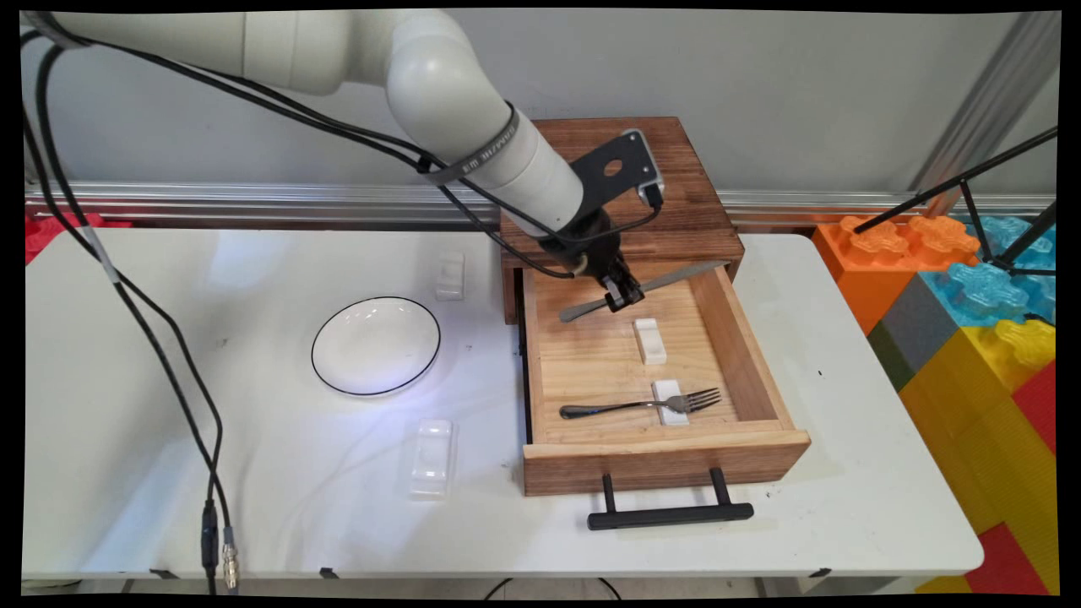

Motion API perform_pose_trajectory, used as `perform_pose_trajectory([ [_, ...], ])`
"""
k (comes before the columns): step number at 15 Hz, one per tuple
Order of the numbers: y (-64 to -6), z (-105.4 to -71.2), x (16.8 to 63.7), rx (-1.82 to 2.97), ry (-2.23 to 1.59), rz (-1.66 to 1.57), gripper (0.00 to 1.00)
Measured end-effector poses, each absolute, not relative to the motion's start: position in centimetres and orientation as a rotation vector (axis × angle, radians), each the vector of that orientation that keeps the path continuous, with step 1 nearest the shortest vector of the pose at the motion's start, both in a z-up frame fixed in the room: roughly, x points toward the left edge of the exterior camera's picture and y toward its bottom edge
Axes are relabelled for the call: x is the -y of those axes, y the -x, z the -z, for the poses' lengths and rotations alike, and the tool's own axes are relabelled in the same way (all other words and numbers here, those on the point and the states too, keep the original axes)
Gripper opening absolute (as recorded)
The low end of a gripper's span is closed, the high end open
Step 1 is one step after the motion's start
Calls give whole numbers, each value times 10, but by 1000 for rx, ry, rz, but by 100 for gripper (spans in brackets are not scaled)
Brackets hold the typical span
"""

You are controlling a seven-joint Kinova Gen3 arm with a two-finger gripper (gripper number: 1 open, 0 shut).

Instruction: Place the picked object into the drawer

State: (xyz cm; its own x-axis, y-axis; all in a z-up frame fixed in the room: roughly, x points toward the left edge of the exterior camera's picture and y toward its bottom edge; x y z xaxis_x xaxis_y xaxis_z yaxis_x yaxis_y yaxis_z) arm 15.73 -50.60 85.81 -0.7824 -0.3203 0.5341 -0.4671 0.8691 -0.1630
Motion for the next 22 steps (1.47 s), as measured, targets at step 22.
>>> perform_pose_trajectory([
  [22, -161, -789, 508, 2546, -561, -345, 0],
])
